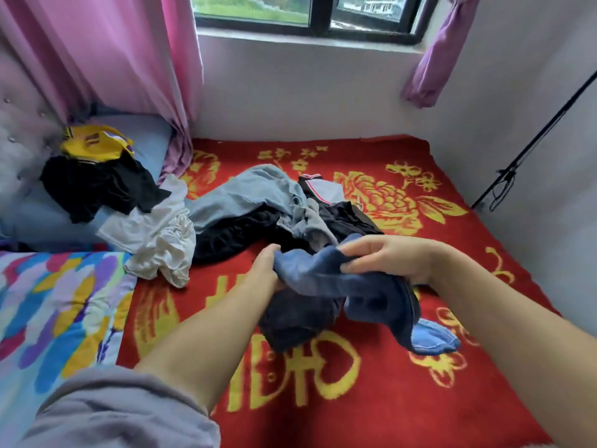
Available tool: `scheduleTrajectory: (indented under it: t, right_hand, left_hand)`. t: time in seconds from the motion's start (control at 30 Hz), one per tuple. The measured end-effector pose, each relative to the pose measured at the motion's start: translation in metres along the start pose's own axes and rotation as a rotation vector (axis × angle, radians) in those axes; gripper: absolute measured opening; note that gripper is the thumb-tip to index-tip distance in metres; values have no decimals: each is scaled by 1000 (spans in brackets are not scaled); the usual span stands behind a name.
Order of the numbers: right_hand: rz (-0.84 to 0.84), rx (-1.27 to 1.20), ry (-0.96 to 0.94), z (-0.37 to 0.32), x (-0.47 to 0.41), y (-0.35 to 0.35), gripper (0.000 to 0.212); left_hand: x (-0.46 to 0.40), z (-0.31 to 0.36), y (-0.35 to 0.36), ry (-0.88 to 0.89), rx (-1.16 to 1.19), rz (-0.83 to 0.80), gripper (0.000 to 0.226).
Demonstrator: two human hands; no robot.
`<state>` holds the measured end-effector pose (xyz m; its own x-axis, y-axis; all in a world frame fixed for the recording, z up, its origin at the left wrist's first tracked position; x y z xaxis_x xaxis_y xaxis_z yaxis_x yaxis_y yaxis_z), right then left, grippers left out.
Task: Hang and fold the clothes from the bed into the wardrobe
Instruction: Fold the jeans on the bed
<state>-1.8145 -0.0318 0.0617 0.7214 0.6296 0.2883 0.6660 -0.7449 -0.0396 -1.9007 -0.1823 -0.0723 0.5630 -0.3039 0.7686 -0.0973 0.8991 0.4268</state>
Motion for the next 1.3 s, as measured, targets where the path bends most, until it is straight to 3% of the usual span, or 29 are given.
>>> scheduleTrajectory:
  t: [0.07, 0.13, 0.17, 0.23, 0.27, 0.4, 0.47, 0.53, 0.6, 0.7, 0.77, 0.83, 0.9, 0.93, 1.1, 1.17, 1.3]
  right_hand:
    - [-160, 156, 199, 31, 8, 7, 38]
    - [-245, 233, 414, 67, 11, 8, 19]
    - [-264, 278, 517, 82, 11, 5, 20]
    - [-213, 372, 663, 100, 5, -9, 35]
    - [-106, 426, 677, 101, -2, -21, 38]
    - [531, 664, 422, 67, -34, -73, 49]
    - [645, 765, 241, 39, -51, -81, 69]
    - [607, 844, 67, 10, -69, -74, 86]
    - [462, 887, -14, -8, -89, -57, 99]
    - [263, 862, -93, -22, -117, -15, 103]
    - [315, 735, -260, -36, -135, 10, 91]
    - [415, 651, -430, -53, -150, 25, 60]
    - [423, 659, -461, -63, -160, 33, 23]
    - [414, 664, -441, -64, -164, 34, 15]
    - [642, 554, -487, -85, -148, 2, 9]
    - [737, 507, -539, -111, -134, -9, 15]
    - [695, 650, -606, -181, -116, -4, 30]
  left_hand:
    - [3, 21, -3, 138, -105, 141, 30]
    - [9, 41, -5, 182, -157, 133, 33]
    - [14, 50, -5, 194, -192, 96, 29]
    - [34, 64, -1, 222, -343, 25, 17]
    - [48, 69, 1, 233, -412, -16, 11]
    - [107, 95, -2, 297, -559, -148, 12]
    - [142, 116, -10, 386, -608, -125, 17]
    - [181, 133, -14, 496, -642, -84, 27]
    - [216, 139, -15, 579, -695, -86, 35]
    - [253, 138, -18, 652, -664, -68, 31]
    - [267, 144, -22, 669, -593, -32, 24]
    - [274, 151, -29, 671, -579, -18, 26]
    - [274, 159, -42, 664, -616, 19, 34]
    - [273, 163, -50, 665, -626, 40, 34]
    - [256, 184, -112, 660, -531, 84, 43]
    - [244, 186, -137, 567, -537, 94, 46]
    - [225, 186, -142, 566, -720, 91, 43]
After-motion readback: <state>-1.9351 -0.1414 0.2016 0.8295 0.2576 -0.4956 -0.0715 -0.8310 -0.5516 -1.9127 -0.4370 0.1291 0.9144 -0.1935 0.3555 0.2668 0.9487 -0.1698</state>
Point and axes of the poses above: each hand's wrist, its own x-axis away from the middle knuckle, its own y-axis out of the palm, z = x × y, the point moved 3 cm from there along -x, towards the middle knuckle, and after that the axes turned 7 degrees about -y, right-handed, at the moved point
